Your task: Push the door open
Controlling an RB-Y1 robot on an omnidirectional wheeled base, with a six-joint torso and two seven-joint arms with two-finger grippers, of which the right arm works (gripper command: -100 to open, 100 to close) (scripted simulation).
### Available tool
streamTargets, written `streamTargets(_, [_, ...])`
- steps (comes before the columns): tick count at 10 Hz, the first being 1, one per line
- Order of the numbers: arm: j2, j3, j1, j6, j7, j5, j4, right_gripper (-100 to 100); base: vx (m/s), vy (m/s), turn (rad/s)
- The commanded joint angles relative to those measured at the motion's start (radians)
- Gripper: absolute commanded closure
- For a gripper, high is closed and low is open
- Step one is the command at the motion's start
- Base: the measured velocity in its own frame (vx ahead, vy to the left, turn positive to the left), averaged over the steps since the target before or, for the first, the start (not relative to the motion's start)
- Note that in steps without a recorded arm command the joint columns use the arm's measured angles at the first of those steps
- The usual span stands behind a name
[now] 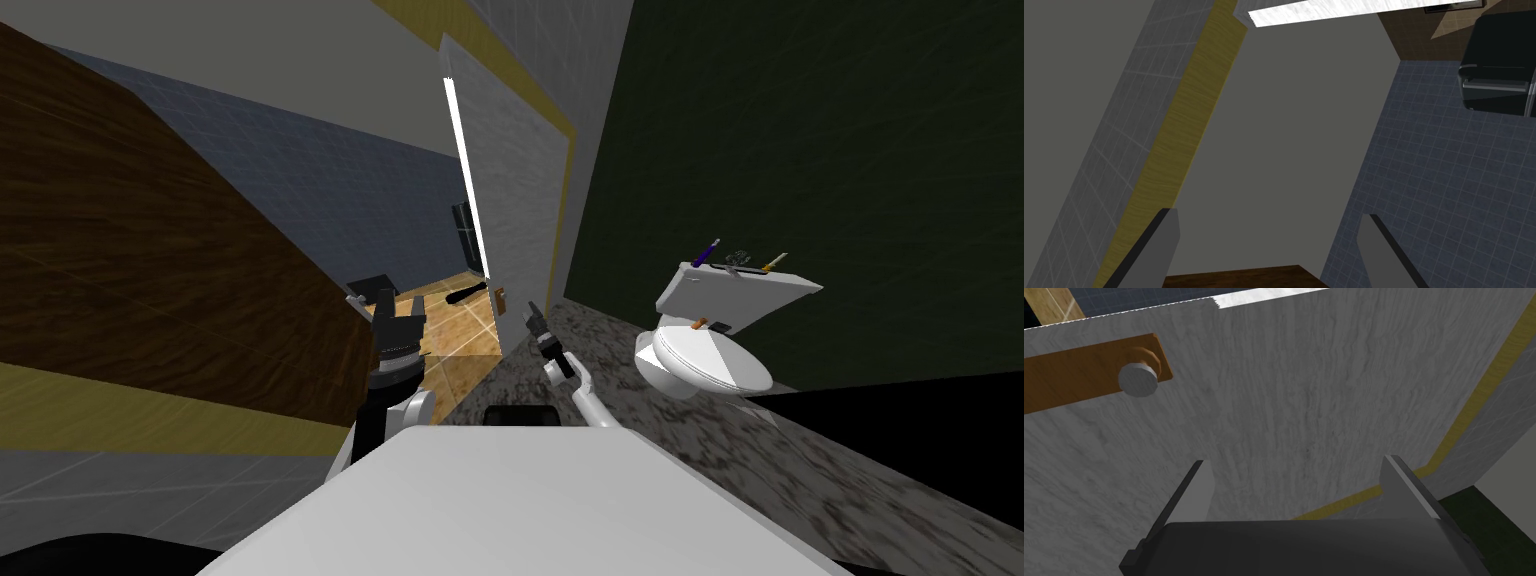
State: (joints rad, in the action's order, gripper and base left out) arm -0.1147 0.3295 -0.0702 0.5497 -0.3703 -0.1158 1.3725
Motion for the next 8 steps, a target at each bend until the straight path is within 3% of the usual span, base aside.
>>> streamTargets(1, [-0.011, 0.022, -0.038, -0.005, -0.018, -0.001, -0.050, -100, 0.056, -0.029, 0.028])
streamTargets(2, [-0.017, 0.041, -0.068, -0.005, -0.031, -0.003, -0.076, -100, 0.070, -0.036, 0.046])
streamTargets(3, [-0.017, 0.041, -0.068, -0.005, -0.031, -0.003, -0.096, -100, 0.054, -0.028, 0.026])
streamTargets(4, [-0.023, 0.060, -0.096, -0.004, -0.043, -0.005, -0.127, -100, 0.055, -0.030, 0.030])
streamTargets(5, [-0.023, 0.060, -0.096, -0.004, -0.043, -0.005, -0.139, -100, 0.042, -0.026, 0.018])
streamTargets(6, [-0.028, 0.078, -0.124, -0.004, -0.054, -0.007, -0.172, -100, 0.052, -0.026, 0.029])
streamTargets(7, [-0.028, 0.078, -0.124, -0.004, -0.054, -0.007, -0.180, -100, 0.041, -0.022, 0.019])
streamTargets(8, [-0.034, 0.096, -0.153, -0.004, -0.066, -0.009, -0.216, -100, 0.048, -0.028, 0.027])
